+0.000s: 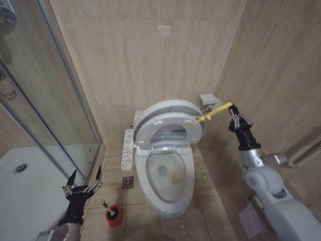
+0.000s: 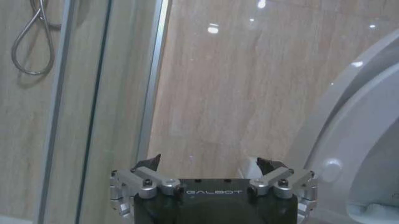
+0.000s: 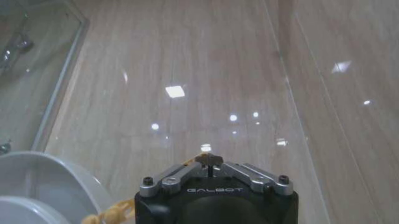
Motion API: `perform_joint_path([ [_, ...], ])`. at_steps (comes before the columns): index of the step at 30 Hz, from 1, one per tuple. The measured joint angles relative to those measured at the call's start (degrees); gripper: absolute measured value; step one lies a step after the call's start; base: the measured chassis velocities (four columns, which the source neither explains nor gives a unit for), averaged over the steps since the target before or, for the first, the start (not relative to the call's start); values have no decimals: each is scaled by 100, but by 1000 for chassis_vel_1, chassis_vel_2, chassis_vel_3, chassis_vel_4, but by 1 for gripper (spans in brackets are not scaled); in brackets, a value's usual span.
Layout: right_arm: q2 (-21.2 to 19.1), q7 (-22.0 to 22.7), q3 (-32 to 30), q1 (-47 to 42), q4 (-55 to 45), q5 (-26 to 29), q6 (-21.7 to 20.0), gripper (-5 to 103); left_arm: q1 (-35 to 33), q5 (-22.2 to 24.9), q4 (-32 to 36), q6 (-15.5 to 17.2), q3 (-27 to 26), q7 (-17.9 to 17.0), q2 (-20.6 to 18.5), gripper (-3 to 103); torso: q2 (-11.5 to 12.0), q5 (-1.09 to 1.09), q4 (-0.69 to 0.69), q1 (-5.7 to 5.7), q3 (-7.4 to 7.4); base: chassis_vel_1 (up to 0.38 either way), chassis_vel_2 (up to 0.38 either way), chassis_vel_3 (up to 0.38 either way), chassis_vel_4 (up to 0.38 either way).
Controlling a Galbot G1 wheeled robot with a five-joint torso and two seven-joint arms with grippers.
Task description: Open the toilet lid, clean the toilet bowl with a toilet brush, close the toilet lid, and flush.
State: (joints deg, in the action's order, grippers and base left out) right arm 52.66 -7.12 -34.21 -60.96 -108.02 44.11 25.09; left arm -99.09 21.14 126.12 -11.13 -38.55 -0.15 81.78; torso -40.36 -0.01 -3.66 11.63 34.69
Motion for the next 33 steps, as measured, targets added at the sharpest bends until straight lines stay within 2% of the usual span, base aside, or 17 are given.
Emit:
perform_joint_path([
  [7,-328,-14,603,913,752,456,-177,0,-31,-124,36,-4,35,5,161,100,0,1,-2,0,0,0,0,0,0],
  [13,-328,2,1160,1793,1334,563,-281,0,-16,-153,3,-5,23,9,229,100,0,1,-1,0,0,0,0,0,0],
  [16,-224,107,1470,2308,1714,563,-403,0,37,-154,-71,-5,-10,10,258,100,0,0,-2,0,0,0,0,0,0],
  [21,-59,278,1662,2659,2037,559,-538,0,65,-154,-105,-4,-30,11,269,100,-1,0,0,0,0,0,0,0,0],
  [25,207,431,1912,3104,2477,546,-663,0,91,-128,-150,-1,-94,13,246,100,-1,1,-2,0,0,0,0,0,0],
  [33,611,422,2289,3885,3285,426,-692,0,224,-17,-336,7,-181,14,154,100,-1,0,-3,1,0,0,0,0,0],
])
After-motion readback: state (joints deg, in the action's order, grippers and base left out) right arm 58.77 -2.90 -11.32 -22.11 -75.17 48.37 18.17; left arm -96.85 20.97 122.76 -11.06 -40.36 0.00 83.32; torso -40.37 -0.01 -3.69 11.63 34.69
